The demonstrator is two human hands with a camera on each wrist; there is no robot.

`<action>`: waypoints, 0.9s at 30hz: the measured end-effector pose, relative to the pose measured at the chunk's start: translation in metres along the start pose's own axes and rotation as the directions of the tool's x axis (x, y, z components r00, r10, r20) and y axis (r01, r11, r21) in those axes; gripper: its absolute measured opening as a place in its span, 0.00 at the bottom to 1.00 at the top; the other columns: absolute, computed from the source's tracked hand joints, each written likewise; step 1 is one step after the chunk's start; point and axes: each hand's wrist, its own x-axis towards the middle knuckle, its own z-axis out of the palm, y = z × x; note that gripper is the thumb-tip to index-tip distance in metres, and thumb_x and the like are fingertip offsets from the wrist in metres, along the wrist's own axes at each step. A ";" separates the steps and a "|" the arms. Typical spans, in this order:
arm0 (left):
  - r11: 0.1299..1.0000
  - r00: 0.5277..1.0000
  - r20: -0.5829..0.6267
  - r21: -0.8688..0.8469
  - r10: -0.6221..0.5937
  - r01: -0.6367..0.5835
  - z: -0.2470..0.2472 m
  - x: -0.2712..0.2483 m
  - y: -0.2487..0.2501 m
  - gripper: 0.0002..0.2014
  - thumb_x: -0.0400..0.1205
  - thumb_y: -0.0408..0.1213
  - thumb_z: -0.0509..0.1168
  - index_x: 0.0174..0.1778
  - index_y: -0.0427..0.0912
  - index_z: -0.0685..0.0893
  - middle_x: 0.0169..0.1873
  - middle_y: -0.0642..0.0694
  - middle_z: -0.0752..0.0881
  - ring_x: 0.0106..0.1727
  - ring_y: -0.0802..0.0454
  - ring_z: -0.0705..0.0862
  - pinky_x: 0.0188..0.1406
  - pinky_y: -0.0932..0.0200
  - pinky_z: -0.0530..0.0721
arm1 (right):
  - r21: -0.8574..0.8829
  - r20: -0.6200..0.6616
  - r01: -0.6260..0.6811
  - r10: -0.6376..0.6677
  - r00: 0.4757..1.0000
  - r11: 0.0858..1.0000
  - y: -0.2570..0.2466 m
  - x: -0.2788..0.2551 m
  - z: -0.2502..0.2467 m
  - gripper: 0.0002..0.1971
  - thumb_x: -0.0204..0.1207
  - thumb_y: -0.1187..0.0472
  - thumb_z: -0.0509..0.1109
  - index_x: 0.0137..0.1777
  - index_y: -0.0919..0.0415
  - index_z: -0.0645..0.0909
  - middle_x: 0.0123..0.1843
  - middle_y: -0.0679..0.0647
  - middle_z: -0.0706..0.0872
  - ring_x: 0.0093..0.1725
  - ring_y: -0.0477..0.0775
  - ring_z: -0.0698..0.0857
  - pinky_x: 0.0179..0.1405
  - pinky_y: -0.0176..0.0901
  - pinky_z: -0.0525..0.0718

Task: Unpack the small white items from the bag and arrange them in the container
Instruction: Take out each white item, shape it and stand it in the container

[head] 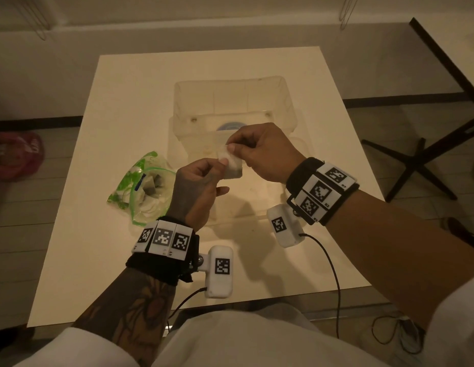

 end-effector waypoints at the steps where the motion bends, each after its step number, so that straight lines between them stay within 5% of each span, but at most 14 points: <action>1: 1.000 1.000 0.019 -0.013 -0.023 0.023 0.000 0.001 0.001 0.09 0.84 0.41 0.65 0.47 0.42 0.88 0.49 0.40 0.91 0.54 0.46 0.89 0.39 0.55 0.86 | -0.003 0.015 -0.002 0.002 1.000 1.000 -0.001 -0.001 -0.001 0.06 0.80 0.65 0.70 0.49 0.62 0.89 0.37 0.41 0.84 0.32 0.30 0.81 0.34 0.23 0.76; 5: 0.994 0.991 0.083 -0.022 -0.109 0.111 0.003 0.002 0.004 0.14 0.86 0.44 0.62 0.53 0.37 0.87 0.48 0.40 0.91 0.47 0.47 0.91 0.38 0.56 0.84 | 0.018 0.066 -0.014 0.013 0.998 1.000 -0.005 -0.003 -0.004 0.05 0.80 0.65 0.70 0.47 0.61 0.87 0.34 0.41 0.83 0.28 0.30 0.80 0.31 0.22 0.75; 11: 0.996 0.994 0.084 0.061 -0.071 0.066 0.003 0.003 0.004 0.03 0.78 0.35 0.72 0.46 0.42 0.88 0.36 0.47 0.90 0.39 0.54 0.90 0.35 0.59 0.83 | -0.024 0.130 -0.051 0.053 0.990 0.998 -0.003 -0.003 -0.007 0.03 0.80 0.63 0.69 0.46 0.59 0.85 0.29 0.40 0.82 0.26 0.33 0.79 0.30 0.25 0.77; 18: 0.987 0.958 0.241 0.075 -0.158 0.144 0.008 -0.003 0.008 0.11 0.86 0.42 0.61 0.51 0.40 0.86 0.47 0.44 0.92 0.47 0.47 0.91 0.38 0.58 0.83 | -0.007 0.175 -0.048 0.049 0.983 0.999 -0.005 -0.002 -0.011 0.05 0.80 0.61 0.70 0.44 0.57 0.84 0.33 0.44 0.85 0.29 0.36 0.81 0.33 0.29 0.79; 27: 0.986 0.952 0.259 0.065 -0.165 0.154 0.007 -0.008 0.003 0.07 0.81 0.36 0.68 0.50 0.39 0.88 0.46 0.42 0.92 0.43 0.50 0.90 0.36 0.60 0.79 | -0.058 0.284 -0.049 0.063 0.957 0.997 -0.002 -0.003 -0.010 0.09 0.81 0.57 0.69 0.45 0.61 0.86 0.30 0.50 0.87 0.30 0.43 0.83 0.35 0.33 0.80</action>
